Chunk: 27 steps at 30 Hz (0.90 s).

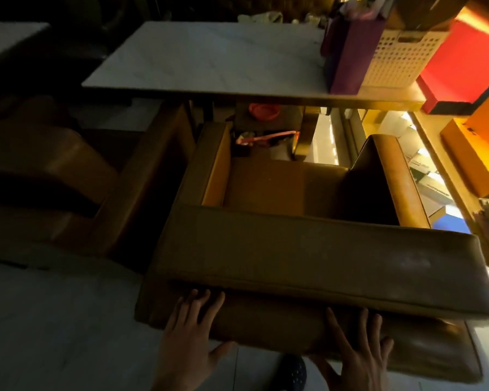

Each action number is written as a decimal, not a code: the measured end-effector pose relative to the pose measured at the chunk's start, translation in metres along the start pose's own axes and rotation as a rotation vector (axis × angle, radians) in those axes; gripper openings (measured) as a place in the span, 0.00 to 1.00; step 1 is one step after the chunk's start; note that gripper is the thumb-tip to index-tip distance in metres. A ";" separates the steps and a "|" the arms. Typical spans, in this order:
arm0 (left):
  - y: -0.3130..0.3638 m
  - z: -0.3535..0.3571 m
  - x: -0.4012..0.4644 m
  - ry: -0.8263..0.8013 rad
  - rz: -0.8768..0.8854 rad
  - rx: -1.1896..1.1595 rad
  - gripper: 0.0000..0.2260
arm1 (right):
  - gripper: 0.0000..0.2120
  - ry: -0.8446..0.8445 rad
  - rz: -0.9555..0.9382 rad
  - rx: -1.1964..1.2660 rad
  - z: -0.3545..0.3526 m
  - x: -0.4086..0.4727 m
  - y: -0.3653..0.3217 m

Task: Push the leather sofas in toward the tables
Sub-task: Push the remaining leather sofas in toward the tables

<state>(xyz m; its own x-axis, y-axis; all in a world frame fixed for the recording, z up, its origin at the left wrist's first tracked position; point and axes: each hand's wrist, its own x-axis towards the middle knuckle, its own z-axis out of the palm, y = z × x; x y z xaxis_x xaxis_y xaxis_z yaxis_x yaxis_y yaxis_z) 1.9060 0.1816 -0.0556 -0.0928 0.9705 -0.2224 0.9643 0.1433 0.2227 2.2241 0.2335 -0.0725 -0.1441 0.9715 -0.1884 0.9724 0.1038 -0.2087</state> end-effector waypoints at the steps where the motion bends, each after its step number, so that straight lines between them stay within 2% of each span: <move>1: -0.005 0.000 -0.007 -0.017 0.000 -0.008 0.41 | 0.46 0.002 0.003 0.002 0.003 -0.007 -0.005; 5: -0.025 0.002 -0.019 -0.019 0.004 -0.002 0.41 | 0.43 -0.006 0.034 0.030 0.008 -0.020 -0.024; 10: -0.030 -0.002 -0.001 -0.022 -0.008 0.009 0.42 | 0.46 -0.035 0.036 -0.012 0.005 -0.004 -0.030; 17: -0.034 -0.010 0.053 0.083 0.024 -0.007 0.40 | 0.42 -0.044 0.020 -0.027 -0.010 0.052 -0.039; 27: -0.035 -0.033 0.148 0.154 -0.018 0.024 0.40 | 0.43 0.027 -0.038 -0.094 -0.027 0.151 -0.045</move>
<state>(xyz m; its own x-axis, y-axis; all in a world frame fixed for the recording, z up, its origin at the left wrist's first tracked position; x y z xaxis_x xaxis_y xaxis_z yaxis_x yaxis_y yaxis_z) 1.8504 0.3269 -0.0654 -0.1452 0.9863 -0.0778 0.9675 0.1580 0.1972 2.1636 0.3817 -0.0657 -0.1772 0.9718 -0.1558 0.9795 0.1587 -0.1241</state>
